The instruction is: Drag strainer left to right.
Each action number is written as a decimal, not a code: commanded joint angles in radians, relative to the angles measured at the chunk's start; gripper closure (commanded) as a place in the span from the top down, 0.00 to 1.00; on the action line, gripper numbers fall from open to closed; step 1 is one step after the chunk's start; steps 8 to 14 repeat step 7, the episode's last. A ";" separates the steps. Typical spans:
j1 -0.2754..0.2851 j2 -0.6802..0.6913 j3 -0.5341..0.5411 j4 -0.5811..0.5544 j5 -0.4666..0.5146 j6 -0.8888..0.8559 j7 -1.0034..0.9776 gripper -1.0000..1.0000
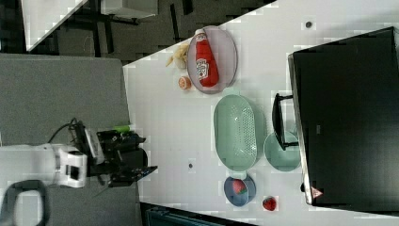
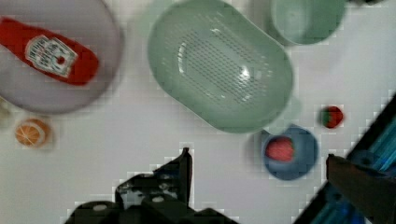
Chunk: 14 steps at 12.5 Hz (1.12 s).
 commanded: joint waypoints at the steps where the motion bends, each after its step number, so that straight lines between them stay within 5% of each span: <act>1: -0.012 -0.047 -0.020 0.095 -0.022 -0.089 -0.094 1.00; 14: -0.012 -0.040 -0.028 0.107 -0.022 -0.125 -0.105 1.00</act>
